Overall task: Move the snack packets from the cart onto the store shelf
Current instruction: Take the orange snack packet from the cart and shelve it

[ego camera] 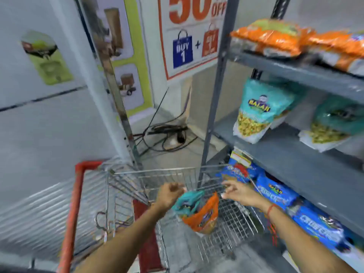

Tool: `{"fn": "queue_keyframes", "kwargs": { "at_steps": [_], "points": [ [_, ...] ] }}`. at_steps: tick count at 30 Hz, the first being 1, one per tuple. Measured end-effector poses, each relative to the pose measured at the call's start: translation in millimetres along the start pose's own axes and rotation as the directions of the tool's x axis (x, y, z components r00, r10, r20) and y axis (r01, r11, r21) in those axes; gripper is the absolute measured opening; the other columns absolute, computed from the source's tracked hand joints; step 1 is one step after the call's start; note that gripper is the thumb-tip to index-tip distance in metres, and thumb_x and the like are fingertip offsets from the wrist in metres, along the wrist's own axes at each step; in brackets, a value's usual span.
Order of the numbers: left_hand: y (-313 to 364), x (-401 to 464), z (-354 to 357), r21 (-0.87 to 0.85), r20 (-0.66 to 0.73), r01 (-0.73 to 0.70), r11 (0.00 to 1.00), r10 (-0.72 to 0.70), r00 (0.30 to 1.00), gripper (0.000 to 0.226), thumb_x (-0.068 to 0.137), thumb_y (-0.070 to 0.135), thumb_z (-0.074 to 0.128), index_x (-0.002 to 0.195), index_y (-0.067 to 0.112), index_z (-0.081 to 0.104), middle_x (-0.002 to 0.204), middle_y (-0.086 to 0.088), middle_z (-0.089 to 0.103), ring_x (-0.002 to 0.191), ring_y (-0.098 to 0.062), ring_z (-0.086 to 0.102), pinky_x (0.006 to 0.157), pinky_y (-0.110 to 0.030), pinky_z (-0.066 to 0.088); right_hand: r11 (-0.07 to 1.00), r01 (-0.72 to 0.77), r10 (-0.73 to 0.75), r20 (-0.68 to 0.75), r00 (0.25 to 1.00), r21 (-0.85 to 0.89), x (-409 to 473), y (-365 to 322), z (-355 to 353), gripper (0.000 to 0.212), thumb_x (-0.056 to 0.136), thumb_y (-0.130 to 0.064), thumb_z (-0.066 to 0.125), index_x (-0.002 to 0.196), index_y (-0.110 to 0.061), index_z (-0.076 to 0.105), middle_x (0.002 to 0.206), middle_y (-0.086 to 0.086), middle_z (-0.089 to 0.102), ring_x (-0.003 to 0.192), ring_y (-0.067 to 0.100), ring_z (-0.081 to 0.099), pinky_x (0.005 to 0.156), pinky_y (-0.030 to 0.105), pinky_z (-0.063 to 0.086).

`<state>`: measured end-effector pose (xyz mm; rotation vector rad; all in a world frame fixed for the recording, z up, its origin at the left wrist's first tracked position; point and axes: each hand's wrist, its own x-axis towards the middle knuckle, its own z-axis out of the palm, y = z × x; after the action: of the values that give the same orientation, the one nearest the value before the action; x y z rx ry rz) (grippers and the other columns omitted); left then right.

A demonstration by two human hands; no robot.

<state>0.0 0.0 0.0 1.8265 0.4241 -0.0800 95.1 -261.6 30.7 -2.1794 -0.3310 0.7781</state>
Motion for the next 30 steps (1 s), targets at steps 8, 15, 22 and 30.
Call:
{"fn": "queue_keyframes", "kwargs": {
  "at_steps": [8,15,22,30],
  "points": [
    [-115.7,-14.5,74.8,0.335,0.151,0.528,0.780,-0.598,0.788,0.051,0.073,0.031,0.076,0.118,0.012,0.061,0.106,-0.013,0.074,0.101,-0.023,0.067,0.081,-0.026,0.047,0.946,-0.258,0.302,0.235,0.924,-0.198,68.5,117.1,29.1,0.054,0.085,-0.024,0.067,0.133,-0.009,0.046,0.104,0.012,0.067,0.080,0.012,0.058,0.061,0.017,0.043],
    [-142.6,7.4,144.8,-0.110,-0.033,0.698,0.707,-0.705,0.709,0.049,0.076,0.015,0.074,0.121,0.012,0.057,0.111,-0.012,0.067,0.091,-0.024,0.065,0.074,-0.029,0.052,0.979,-0.200,0.199,0.316,0.927,-0.031,133.9,162.0,61.6,0.016,0.080,-0.012,0.070,0.088,-0.023,0.061,0.084,-0.003,0.067,0.085,0.021,0.065,0.082,0.041,0.053],
    [-143.0,27.6,166.3,-0.134,-0.406,0.675,0.725,-0.662,0.630,0.038,0.080,0.036,0.070,0.047,0.028,0.054,0.043,0.013,0.048,0.044,-0.010,0.044,0.039,-0.021,0.029,0.984,-0.178,0.179,0.088,0.980,-0.010,144.4,190.6,78.1,0.031,0.079,-0.012,0.071,0.054,-0.024,0.057,0.062,0.007,0.065,0.063,0.021,0.060,0.064,0.038,0.048],
    [-120.7,28.3,156.2,-0.063,-0.400,0.511,0.857,-0.491,0.774,0.037,0.082,0.044,0.064,0.066,0.010,0.066,0.060,-0.014,0.065,0.055,-0.017,0.052,0.050,-0.030,0.032,0.992,-0.126,0.127,-0.040,0.991,0.023,116.7,187.2,60.4,0.018,0.082,-0.015,0.068,0.066,-0.010,0.066,0.070,0.012,0.071,0.068,0.029,0.067,0.070,0.044,0.056]
  ]
}}
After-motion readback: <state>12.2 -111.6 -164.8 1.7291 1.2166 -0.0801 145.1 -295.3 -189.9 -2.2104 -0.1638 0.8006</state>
